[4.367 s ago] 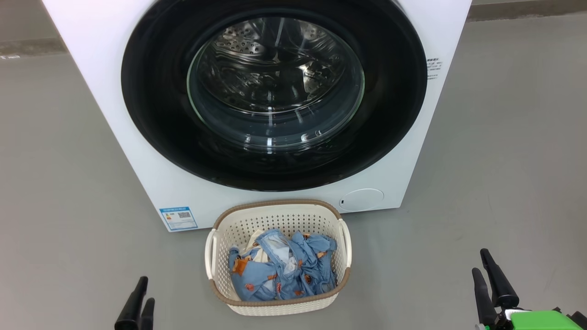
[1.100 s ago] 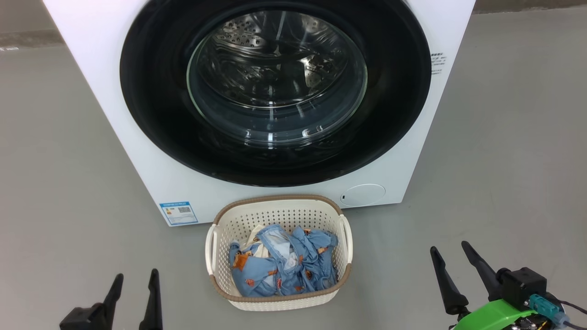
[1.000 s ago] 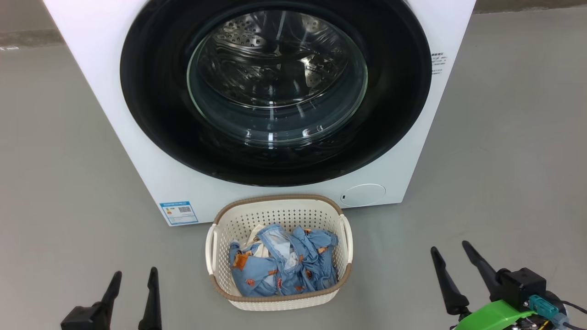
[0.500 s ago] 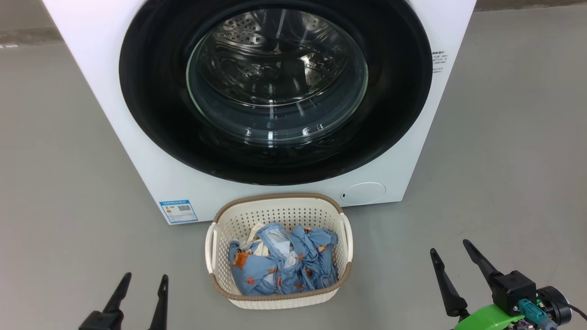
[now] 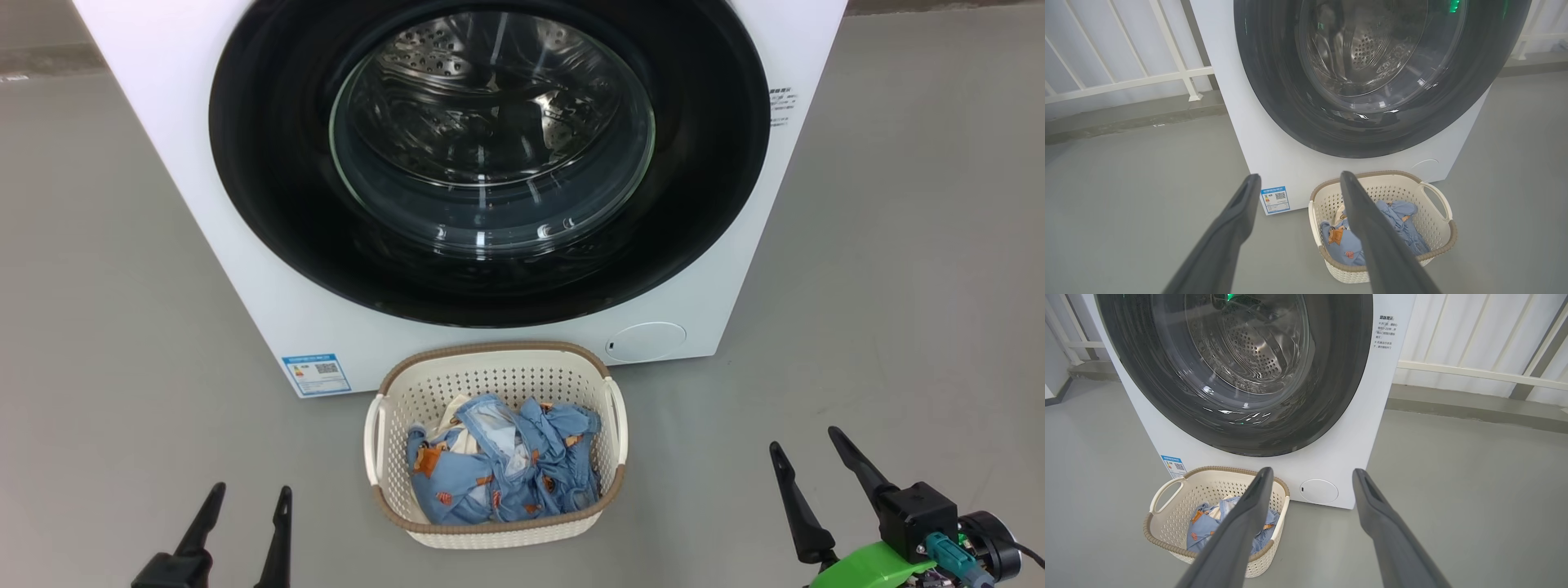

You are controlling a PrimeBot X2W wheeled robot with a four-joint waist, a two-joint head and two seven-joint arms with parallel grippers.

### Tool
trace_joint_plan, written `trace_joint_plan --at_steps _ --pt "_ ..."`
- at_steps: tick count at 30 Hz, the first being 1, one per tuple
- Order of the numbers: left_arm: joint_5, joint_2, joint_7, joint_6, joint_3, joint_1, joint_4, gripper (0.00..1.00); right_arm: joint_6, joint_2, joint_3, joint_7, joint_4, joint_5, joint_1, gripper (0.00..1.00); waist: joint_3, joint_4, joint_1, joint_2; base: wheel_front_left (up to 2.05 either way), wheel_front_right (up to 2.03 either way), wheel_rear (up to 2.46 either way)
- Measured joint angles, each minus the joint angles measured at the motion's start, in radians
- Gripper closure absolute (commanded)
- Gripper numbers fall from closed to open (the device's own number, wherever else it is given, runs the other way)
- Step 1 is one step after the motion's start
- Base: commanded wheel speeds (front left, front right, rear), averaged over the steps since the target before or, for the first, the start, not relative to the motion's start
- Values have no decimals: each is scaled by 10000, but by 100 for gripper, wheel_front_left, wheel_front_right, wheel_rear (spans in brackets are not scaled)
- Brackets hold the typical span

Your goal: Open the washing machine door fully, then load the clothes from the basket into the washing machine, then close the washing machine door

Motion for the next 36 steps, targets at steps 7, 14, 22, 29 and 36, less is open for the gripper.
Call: trace_joint_plan --at_steps 7,14,22,29,36 --pt "0 -4 0 2 102 0 0 0 0 12 -40 0 27 -2 0 0 -35 -5 0 0 0 0 0" --pt "0 -23 0 23 190 0 0 0 0 15 -40 0 29 -2 0 0 -62 1 0 0 14 14 -27" --pt "0 -25 0 88 309 0 0 0 0 31 -40 0 33 0 0 0 -72 -15 0 0 74 74 -149" --pt "0 -67 0 88 324 0 -6 0 0 29 -40 0 38 0 0 0 -52 -30 0 0 122 122 -243" --pt "-12 -73 0 86 334 -2 -42 0 0 27 -42 0 40 6 0 0 -13 -29 0 0 121 121 -243"
